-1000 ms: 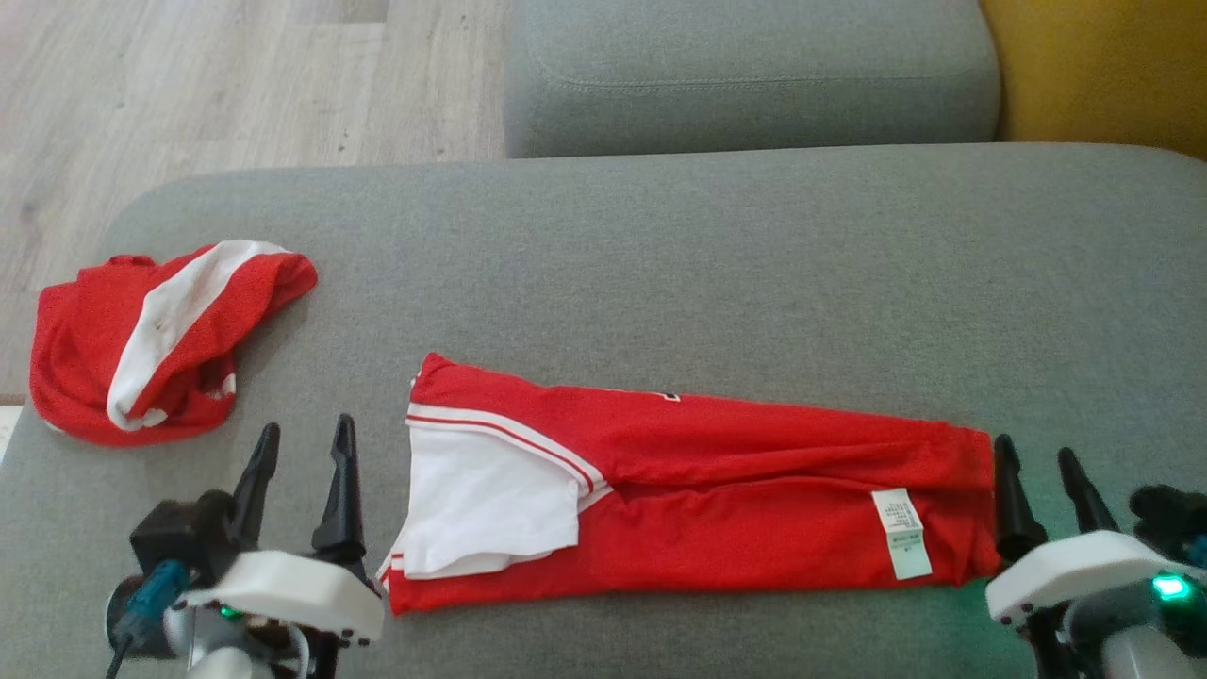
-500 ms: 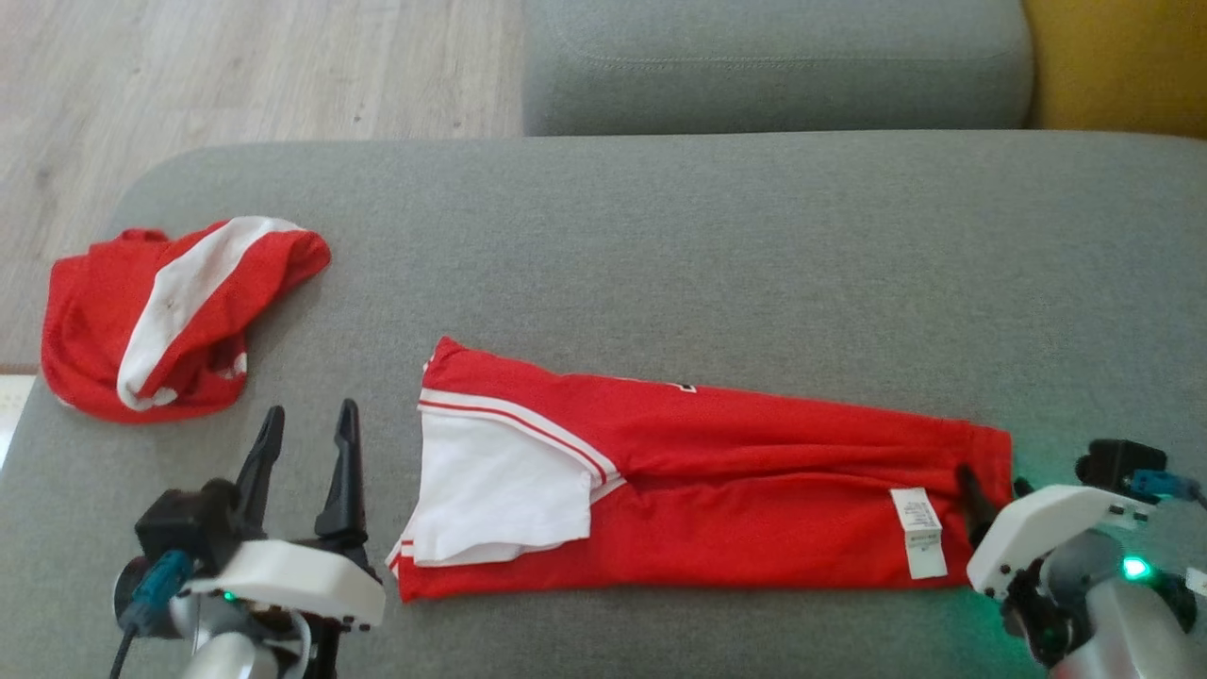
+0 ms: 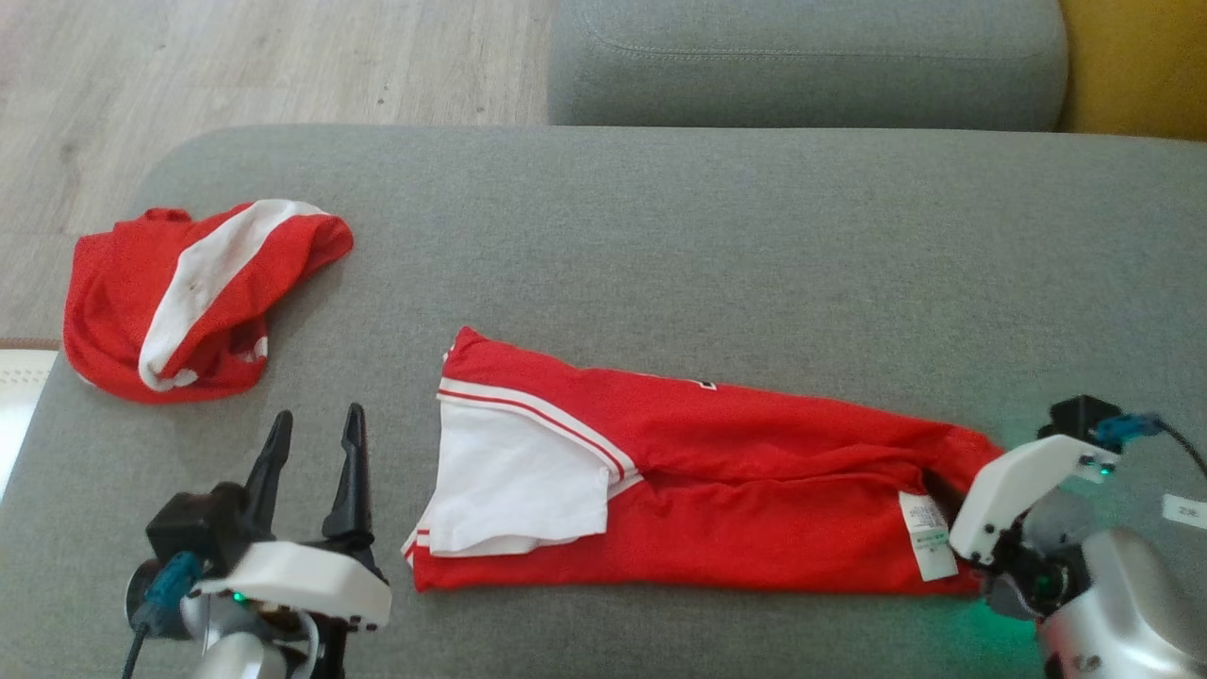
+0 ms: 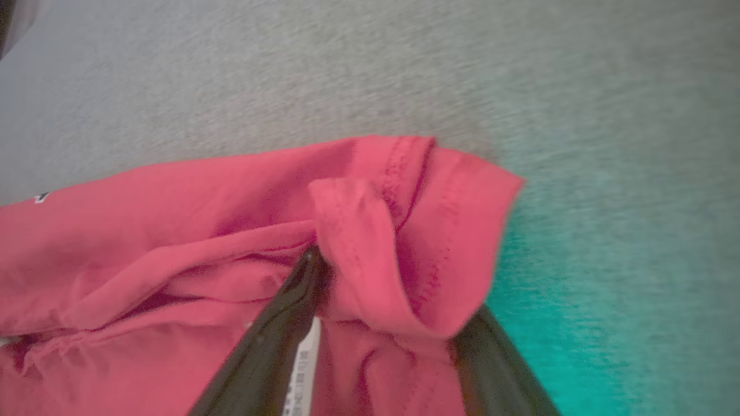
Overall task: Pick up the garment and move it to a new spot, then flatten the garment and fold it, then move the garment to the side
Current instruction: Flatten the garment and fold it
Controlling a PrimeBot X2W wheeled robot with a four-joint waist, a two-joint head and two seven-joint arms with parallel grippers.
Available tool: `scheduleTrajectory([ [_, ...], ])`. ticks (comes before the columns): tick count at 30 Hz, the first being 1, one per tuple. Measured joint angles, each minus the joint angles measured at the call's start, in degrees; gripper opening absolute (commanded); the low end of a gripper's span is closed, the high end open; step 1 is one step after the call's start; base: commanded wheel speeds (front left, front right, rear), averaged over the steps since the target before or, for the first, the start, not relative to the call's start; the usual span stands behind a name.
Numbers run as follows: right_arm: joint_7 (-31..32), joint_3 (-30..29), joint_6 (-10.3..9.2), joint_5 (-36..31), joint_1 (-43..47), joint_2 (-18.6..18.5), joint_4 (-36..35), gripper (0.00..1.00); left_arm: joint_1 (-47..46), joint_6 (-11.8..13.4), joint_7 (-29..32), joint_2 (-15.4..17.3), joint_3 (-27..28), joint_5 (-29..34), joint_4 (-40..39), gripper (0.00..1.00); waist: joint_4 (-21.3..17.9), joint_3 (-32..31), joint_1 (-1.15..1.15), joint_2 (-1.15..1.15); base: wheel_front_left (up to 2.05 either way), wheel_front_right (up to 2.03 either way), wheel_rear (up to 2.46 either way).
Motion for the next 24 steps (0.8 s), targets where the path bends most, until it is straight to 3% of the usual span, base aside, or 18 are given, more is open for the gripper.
scheduleTrajectory([
  [2, 0.7, 1.8, 0.0, 1.5, 0.5, 0.1, -1.1, 0.0, 0.0, -0.4, 0.0, -0.1, 0.4, 0.4, 0.2, 1.0, 0.1, -0.1, 0.0, 0.0, 0.0, 0.0, 0.0],
  [11, -6.2, 4.7, 0.03, 2.4, 3.0, -0.1, -4.4, 0.0, 0.0, -1.5, 0.0, -1.6, 2.3, 1.7, 1.1, 1.0, -1.0, -0.3, 0.0, 0.0, 0.0, 0.0, 0.0],
  [20, -6.9, 1.1, 0.04, 0.3, 2.4, -8.3, -7.6, 0.0, 0.1, -2.5, 0.0, -3.1, 3.8, 2.8, 1.6, 1.0, -2.8, -1.2, 0.0, 0.0, 0.0, 0.0, 0.0],
  [24, -4.9, 0.6, 0.03, 1.2, 2.3, -8.7, -11.0, 0.0, 0.3, -3.0, 0.0, -3.4, 4.0, 2.9, 1.9, 1.0, -3.2, -2.1, 0.0, 0.0, 0.0, 0.0, 0.0],
])
